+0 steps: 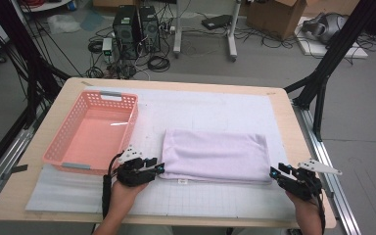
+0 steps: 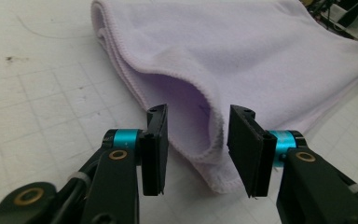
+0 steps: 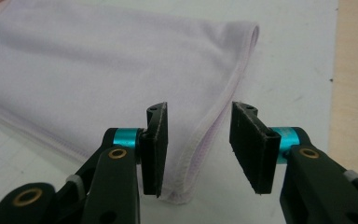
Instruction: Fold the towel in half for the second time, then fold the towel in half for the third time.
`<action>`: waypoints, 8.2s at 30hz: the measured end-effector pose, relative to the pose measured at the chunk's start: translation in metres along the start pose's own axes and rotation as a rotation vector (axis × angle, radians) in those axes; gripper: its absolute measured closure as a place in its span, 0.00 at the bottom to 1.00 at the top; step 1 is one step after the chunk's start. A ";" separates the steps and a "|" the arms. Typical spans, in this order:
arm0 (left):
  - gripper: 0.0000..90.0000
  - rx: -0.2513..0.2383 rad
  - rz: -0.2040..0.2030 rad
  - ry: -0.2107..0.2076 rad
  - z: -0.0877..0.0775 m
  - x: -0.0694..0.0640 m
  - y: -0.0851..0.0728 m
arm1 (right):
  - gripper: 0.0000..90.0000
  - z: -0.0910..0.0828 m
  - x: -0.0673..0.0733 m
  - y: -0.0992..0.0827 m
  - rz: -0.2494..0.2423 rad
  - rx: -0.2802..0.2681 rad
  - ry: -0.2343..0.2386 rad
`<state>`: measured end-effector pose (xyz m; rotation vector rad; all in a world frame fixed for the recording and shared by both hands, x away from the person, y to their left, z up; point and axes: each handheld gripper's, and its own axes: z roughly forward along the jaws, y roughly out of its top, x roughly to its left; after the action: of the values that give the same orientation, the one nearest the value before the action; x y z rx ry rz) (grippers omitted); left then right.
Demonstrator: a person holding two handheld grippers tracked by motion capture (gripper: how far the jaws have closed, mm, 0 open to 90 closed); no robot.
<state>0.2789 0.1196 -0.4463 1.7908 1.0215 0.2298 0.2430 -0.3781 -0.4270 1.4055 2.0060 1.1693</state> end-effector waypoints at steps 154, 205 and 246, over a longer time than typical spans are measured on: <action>0.87 0.125 -0.028 -0.002 0.012 -0.007 -0.007 | 0.83 0.216 0.161 0.125 -0.429 0.257 0.390; 0.92 0.011 0.010 -0.165 0.010 -0.048 0.057 | 0.91 0.188 0.162 0.189 -0.449 0.083 0.496; 0.43 -0.031 0.182 -0.183 0.082 -0.103 0.079 | 0.91 0.128 0.011 0.130 -0.306 0.104 0.221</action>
<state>0.3042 -0.0200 -0.3882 1.8404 0.7238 0.1885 0.4049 -0.3006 -0.3898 0.9994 2.3641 1.1359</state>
